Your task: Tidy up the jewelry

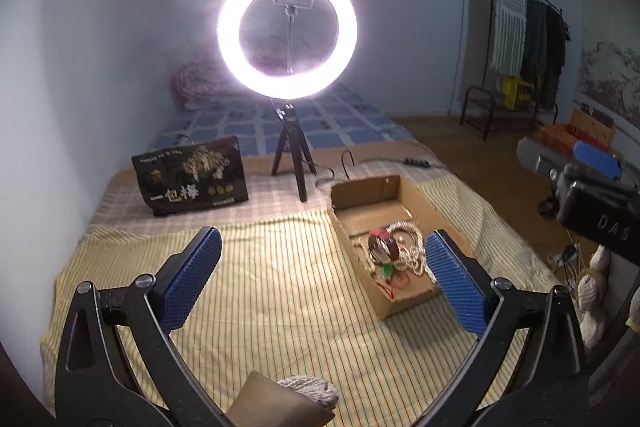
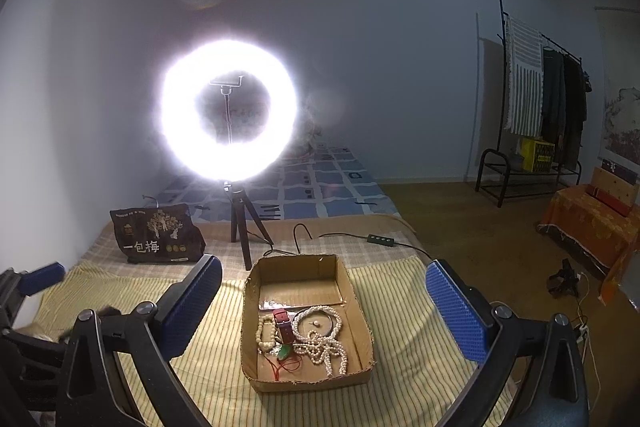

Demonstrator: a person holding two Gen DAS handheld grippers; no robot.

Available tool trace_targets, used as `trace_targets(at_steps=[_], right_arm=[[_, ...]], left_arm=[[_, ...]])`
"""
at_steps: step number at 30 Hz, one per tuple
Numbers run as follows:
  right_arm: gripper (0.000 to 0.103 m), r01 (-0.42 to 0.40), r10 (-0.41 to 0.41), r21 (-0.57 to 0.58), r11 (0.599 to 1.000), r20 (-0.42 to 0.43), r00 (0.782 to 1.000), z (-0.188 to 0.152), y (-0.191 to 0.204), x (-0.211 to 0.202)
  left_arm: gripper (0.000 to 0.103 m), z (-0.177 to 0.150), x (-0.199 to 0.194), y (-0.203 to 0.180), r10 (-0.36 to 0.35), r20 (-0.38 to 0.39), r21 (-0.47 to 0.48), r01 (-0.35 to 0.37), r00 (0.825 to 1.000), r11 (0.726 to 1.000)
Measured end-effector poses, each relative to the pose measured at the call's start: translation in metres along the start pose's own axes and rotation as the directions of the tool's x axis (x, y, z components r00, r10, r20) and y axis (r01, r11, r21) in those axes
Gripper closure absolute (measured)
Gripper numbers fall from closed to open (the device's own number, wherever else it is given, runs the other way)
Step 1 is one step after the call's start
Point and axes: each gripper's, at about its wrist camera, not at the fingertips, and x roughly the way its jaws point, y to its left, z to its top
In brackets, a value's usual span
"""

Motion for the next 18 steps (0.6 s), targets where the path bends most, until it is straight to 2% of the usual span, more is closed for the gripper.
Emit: trace_targets(at_steps=[4, 18], right_arm=[[0.0, 0.009, -0.009, 0.01, 1.0, 0.006, 1.0, -0.0012, -0.001, 0.001], [0.0, 0.006, -0.006, 0.031, 0.999, 0.013, 1.0, -0.0038, -0.0021, -0.0013]], left_arm=[[0.0, 0.0009, -0.0027, 0.001, 0.016, 0.023, -0.007, -0.016, 1.0, 1.0], [0.0, 0.0012, -0.0039, -0.0006, 0.008, 0.023, -0.004, -0.008, 1.0, 1.0]])
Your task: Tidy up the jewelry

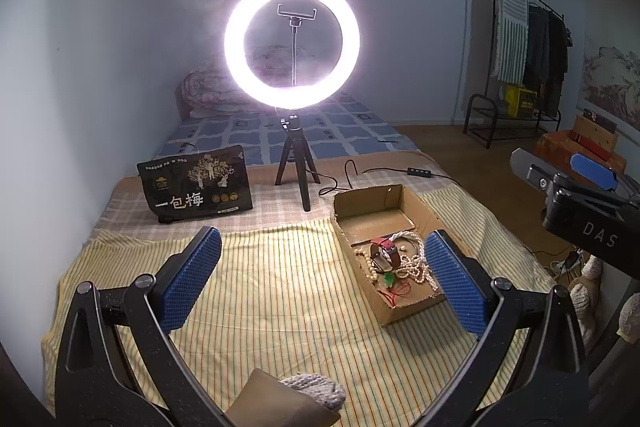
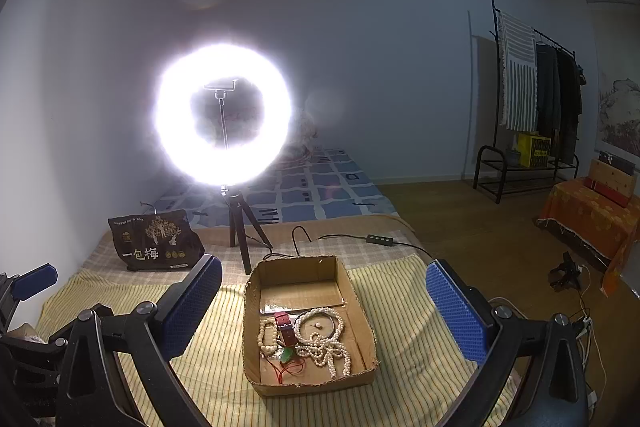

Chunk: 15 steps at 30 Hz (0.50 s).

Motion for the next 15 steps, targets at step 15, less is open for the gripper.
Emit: trace_targets(at_steps=[15], right_arm=[[0.0, 0.004, -0.004, -0.001, 1.0, -0.007, 1.0, -0.0014, 0.0, 0.0011]], left_arm=[[0.0, 0.0003, -0.0011, -0.0047, -0.009, -0.005, 0.044, 0.01, 1.0, 0.999]])
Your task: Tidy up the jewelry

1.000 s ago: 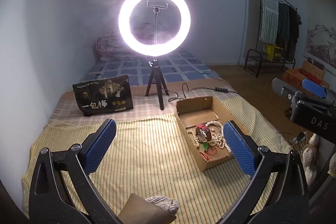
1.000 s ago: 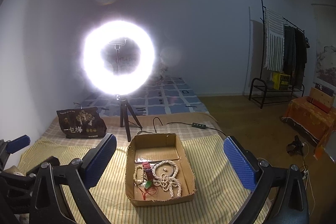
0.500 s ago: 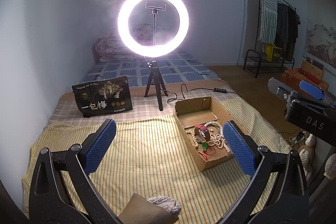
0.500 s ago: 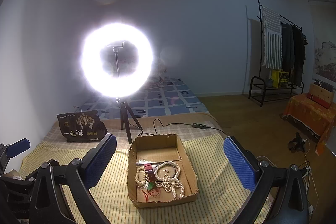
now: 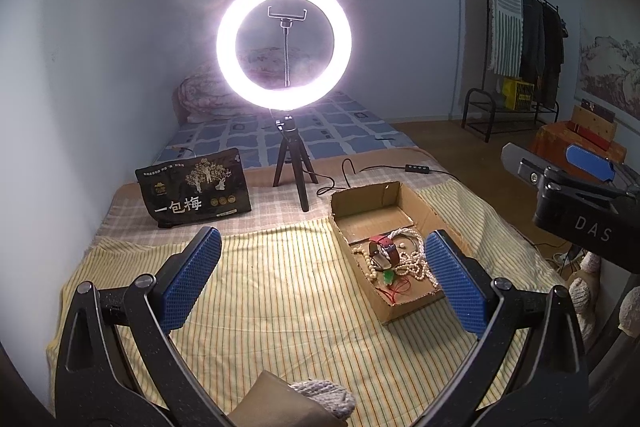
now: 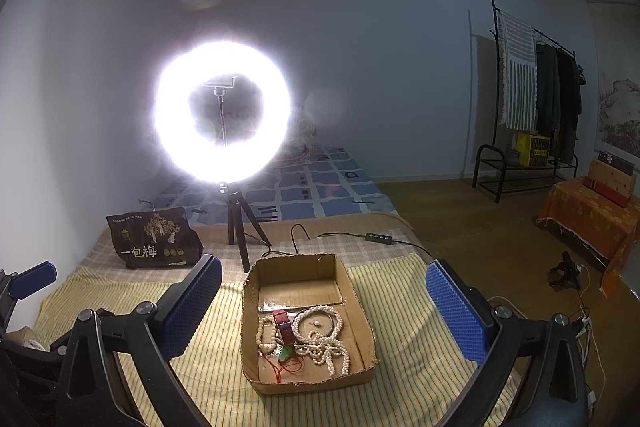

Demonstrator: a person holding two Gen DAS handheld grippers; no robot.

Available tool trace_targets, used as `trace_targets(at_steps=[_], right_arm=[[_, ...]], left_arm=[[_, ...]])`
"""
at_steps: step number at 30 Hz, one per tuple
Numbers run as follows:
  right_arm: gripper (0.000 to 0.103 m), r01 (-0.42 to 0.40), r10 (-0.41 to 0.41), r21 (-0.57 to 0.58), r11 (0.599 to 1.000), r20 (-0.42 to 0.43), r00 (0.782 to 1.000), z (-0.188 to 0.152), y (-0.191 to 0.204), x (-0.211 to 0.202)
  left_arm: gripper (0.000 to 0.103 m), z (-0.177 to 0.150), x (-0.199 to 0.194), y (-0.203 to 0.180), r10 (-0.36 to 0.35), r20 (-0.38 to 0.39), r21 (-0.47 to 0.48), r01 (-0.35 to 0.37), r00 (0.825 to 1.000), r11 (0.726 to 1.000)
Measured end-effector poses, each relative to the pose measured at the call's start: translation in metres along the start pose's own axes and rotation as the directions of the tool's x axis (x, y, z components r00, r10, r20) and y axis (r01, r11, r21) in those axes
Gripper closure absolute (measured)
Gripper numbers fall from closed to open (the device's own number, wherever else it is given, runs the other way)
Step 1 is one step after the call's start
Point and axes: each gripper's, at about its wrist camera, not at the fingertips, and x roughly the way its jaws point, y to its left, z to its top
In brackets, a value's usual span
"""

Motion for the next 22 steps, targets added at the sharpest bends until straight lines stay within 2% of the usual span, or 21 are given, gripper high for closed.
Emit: trace_targets(at_steps=[7, 22], right_arm=[[0.0, 0.003, -0.003, -0.006, 1.0, -0.008, 1.0, -0.0007, 0.0009, 0.0031], [0.0, 0.001, -0.002, -0.013, 1.0, -0.026, 1.0, -0.0049, 0.0004, 0.0055]], left_arm=[[0.0, -0.0014, -0.0023, -0.0025, 0.003, 0.009, 0.027, -0.003, 1.0, 1.0], [0.0, 0.002, -0.0054, -0.0007, 0.006, 0.029, 0.019, -0.007, 1.0, 1.0]])
